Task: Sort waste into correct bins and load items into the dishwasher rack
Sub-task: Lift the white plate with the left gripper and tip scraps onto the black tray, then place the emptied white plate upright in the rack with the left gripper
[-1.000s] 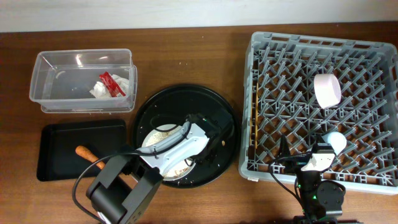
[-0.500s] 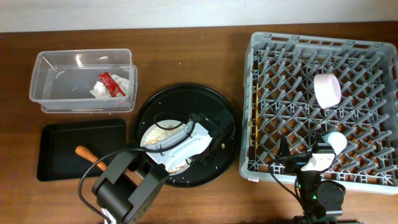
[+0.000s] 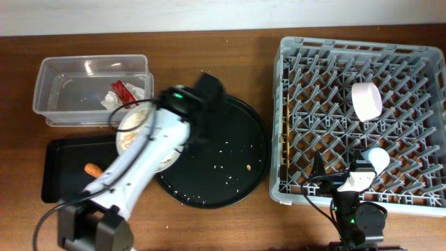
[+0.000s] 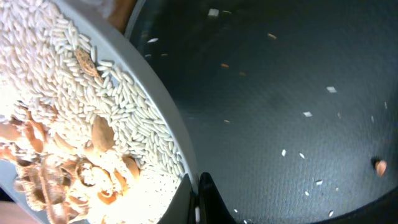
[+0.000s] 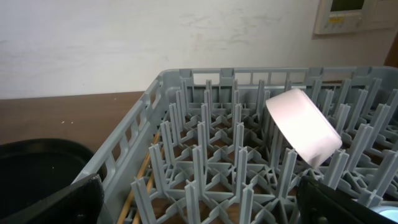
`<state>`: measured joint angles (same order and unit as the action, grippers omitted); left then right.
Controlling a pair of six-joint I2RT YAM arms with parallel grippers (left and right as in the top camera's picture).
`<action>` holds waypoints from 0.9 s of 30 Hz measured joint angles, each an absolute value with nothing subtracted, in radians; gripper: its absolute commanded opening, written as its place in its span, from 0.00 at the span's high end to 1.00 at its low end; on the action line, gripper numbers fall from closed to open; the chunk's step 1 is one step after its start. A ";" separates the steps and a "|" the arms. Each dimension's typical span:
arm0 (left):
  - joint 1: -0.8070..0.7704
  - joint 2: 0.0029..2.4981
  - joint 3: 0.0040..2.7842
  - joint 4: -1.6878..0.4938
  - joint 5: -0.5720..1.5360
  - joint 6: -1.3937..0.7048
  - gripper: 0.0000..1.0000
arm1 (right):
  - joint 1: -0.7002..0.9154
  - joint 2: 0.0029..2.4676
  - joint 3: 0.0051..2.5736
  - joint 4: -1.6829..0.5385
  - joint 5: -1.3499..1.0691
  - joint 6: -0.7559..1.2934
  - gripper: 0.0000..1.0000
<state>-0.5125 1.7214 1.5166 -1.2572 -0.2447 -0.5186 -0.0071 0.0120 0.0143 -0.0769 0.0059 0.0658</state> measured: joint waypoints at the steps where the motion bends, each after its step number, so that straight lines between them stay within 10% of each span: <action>1: -0.440 1.712 1.517 -1.258 -0.187 -0.525 1.00 | -0.007 0.012 0.014 -0.077 0.006 0.067 0.02; 27: 0.757 1.423 1.098 -1.252 1.198 0.377 1.00 | -0.008 0.012 0.014 -0.077 0.006 0.067 0.02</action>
<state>0.7570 1.4235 1.0981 -1.2518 1.1976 0.3771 -0.0078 0.0120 0.0143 -0.0769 0.0059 0.0669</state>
